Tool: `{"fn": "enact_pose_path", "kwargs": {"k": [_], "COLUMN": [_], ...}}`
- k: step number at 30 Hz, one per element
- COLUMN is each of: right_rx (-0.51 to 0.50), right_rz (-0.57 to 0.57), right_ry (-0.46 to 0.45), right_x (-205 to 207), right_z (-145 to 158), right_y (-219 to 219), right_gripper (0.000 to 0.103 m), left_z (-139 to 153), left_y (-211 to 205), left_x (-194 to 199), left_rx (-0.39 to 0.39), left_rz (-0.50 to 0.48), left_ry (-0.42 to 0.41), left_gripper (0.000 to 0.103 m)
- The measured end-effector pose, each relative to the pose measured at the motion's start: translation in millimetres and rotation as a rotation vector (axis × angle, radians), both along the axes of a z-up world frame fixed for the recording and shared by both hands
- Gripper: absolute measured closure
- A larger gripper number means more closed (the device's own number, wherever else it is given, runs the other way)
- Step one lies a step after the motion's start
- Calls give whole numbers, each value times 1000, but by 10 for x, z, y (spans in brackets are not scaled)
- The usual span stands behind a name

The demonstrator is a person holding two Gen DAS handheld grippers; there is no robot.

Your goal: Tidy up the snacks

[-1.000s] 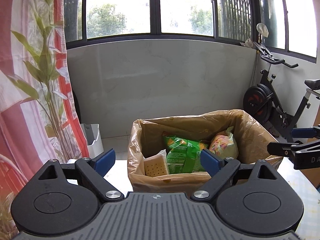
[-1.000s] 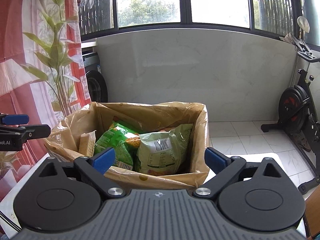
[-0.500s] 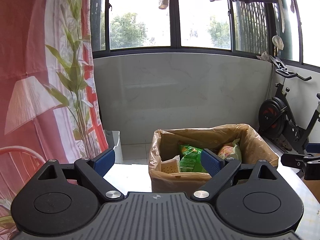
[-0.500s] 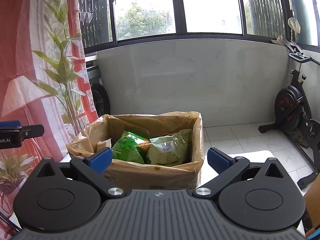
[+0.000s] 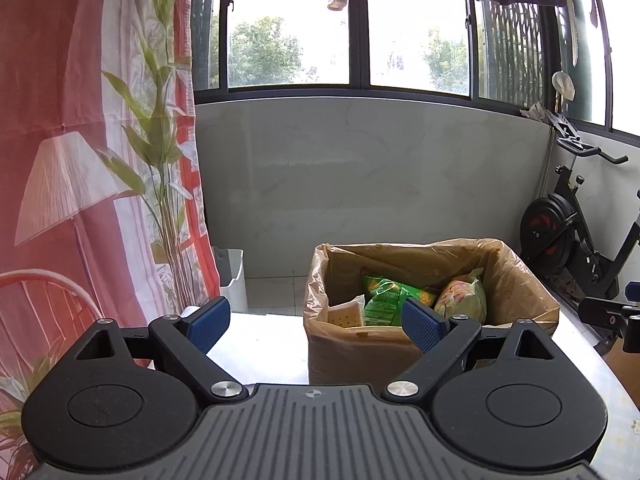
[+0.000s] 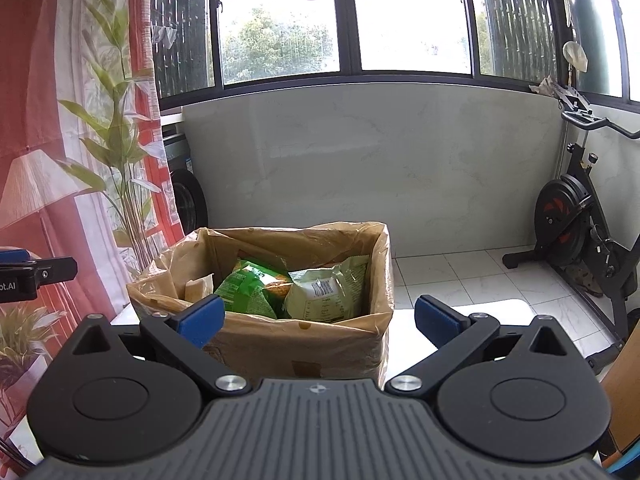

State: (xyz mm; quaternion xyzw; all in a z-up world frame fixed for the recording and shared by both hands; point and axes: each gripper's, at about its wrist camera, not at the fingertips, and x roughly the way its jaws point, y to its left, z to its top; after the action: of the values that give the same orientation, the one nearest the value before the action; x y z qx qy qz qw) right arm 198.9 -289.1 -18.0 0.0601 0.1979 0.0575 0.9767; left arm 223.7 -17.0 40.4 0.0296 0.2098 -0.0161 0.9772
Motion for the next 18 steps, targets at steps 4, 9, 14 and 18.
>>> {"fn": "enact_pose_path", "kwargs": {"k": [4,9,14,18], "right_rx": [-8,-7,-9,-4], "right_rz": [-5,-1,4,6], "right_ry": [-6,-8,-10,-10], "right_x": [-18,-24,-37,-43], "right_z": [8,4,0,-8], "right_y": [11,16,10,4], "right_gripper": [0,0,0,0], "left_z": [-4,-12,-41,-86], "left_y": [16,9,9,-5], "left_x": [-9,-22,-37,-44], "left_rx": [-1,-7,-18,-18], "left_rz": [7,3,8,2], "left_ry": [1,5,15,33], "left_gripper": [9,9,9,9]}}
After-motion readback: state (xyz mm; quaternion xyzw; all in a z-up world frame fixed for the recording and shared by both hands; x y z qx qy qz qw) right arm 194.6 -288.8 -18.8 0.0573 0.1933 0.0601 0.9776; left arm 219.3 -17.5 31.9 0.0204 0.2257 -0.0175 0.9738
